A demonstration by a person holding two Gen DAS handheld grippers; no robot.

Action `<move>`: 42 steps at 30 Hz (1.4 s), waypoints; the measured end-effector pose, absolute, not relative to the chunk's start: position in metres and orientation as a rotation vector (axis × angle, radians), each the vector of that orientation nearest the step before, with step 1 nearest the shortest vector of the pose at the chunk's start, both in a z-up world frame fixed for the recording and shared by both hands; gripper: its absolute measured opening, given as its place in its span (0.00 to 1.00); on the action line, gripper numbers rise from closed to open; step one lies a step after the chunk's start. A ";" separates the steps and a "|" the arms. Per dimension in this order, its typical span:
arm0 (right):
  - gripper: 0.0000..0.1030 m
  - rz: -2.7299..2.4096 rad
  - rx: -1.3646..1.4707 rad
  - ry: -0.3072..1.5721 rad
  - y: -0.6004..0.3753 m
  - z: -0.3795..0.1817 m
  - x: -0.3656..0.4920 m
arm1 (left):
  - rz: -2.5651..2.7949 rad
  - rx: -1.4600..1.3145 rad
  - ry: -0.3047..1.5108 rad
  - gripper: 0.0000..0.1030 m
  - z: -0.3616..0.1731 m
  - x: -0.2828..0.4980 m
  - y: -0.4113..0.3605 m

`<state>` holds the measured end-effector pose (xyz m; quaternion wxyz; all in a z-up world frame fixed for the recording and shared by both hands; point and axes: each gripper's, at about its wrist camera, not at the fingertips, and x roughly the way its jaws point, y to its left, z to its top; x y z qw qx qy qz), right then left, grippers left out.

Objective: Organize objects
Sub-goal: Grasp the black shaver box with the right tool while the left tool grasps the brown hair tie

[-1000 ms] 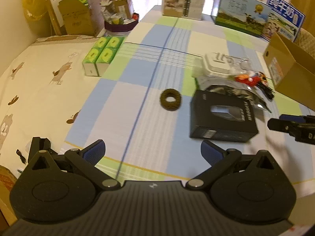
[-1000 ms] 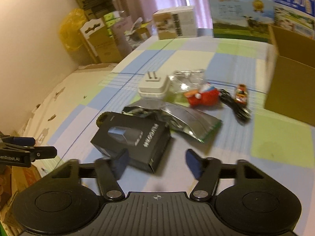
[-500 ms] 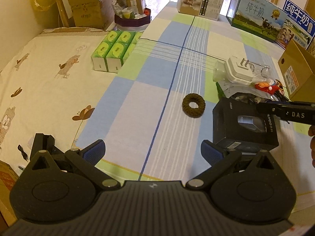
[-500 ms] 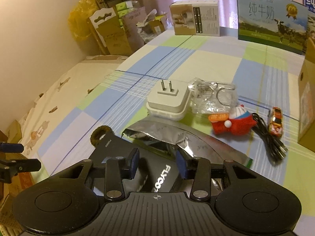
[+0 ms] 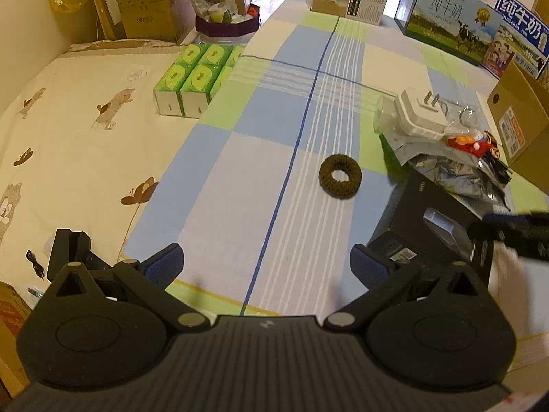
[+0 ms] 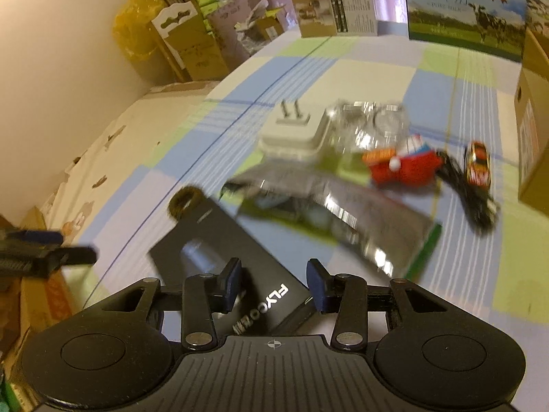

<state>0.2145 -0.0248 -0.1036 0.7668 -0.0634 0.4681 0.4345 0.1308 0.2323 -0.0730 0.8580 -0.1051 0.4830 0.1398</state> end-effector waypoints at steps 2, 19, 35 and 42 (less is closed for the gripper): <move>0.38 0.957 -0.151 1.027 -0.029 -0.103 0.203 | 0.288 -0.215 1.019 0.99 -0.075 0.131 0.232; 0.89 0.958 -0.326 0.999 0.018 -0.101 0.172 | 0.317 -0.214 1.037 0.99 -0.084 0.112 0.232; 0.76 0.929 -0.393 0.995 0.030 -0.124 0.180 | 0.310 -0.204 1.028 0.99 -0.085 0.112 0.234; 0.75 0.895 -0.294 0.991 -0.012 -0.109 0.192 | 0.219 -0.130 1.031 0.99 -0.092 0.143 0.222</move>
